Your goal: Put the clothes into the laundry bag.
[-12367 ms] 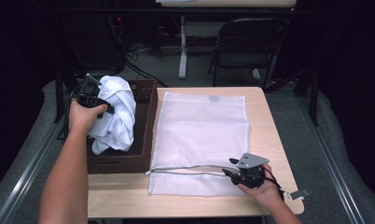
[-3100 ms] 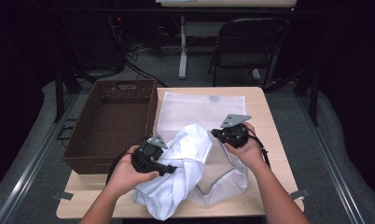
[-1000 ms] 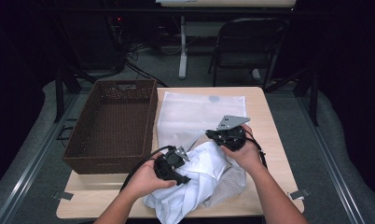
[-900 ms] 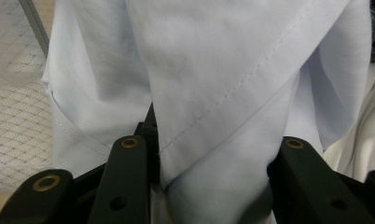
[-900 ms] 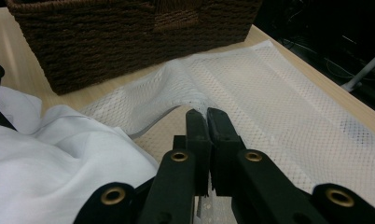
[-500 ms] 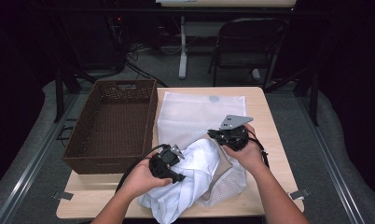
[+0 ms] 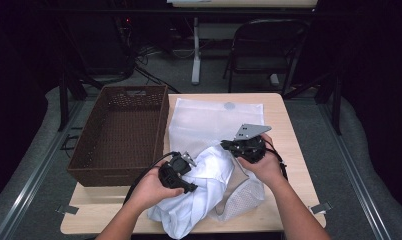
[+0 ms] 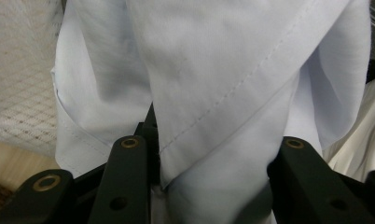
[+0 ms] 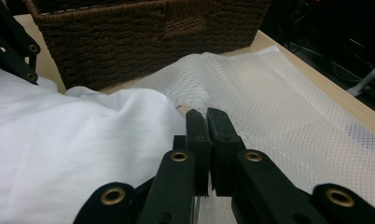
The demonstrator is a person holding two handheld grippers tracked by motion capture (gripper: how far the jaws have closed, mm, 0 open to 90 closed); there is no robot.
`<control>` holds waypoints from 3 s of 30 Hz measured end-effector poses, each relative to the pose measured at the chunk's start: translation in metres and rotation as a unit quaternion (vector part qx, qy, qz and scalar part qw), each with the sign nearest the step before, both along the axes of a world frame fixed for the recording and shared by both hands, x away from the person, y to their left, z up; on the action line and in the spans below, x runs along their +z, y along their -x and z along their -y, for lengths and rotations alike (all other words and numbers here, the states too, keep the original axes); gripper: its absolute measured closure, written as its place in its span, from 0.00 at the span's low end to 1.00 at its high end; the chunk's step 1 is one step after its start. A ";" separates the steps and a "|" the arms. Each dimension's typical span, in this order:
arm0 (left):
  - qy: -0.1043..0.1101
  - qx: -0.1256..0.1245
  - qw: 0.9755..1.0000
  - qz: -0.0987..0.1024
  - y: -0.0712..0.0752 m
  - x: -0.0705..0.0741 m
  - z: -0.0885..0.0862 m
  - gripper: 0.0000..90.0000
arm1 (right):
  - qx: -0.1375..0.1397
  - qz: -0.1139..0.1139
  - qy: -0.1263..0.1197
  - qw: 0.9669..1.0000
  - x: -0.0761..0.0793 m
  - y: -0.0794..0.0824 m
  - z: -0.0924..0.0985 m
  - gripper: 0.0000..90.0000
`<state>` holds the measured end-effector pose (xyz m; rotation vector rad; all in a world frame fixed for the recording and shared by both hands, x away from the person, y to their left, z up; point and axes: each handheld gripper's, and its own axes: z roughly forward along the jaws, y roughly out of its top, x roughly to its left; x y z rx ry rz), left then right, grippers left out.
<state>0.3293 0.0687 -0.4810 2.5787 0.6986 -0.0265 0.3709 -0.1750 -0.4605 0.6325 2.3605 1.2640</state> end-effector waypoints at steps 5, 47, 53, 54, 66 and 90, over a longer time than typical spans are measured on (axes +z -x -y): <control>-0.002 0.004 1.000 0.003 -0.003 0.003 0.009 0.69 | 0.000 0.001 -0.001 1.000 0.001 0.002 -0.002 0.98; 0.015 0.072 0.997 -0.026 -0.027 -0.032 0.029 0.69 | 0.014 0.006 0.023 1.000 0.002 0.012 -0.012 0.98; 0.022 0.085 0.996 -0.023 -0.026 -0.024 0.021 0.69 | 0.009 0.000 0.026 1.000 -0.002 0.010 -0.008 0.98; 0.023 0.087 0.996 -0.022 -0.026 -0.023 0.020 0.69 | 0.009 0.000 0.028 1.000 -0.002 0.010 -0.007 0.98; 0.021 0.101 0.994 -0.021 -0.033 -0.017 0.026 0.69 | 0.018 0.003 0.029 0.999 -0.001 0.015 -0.014 0.98; 0.029 0.130 0.991 -0.023 -0.049 0.002 0.039 0.68 | 0.027 0.003 0.019 0.999 0.000 0.018 -0.016 0.98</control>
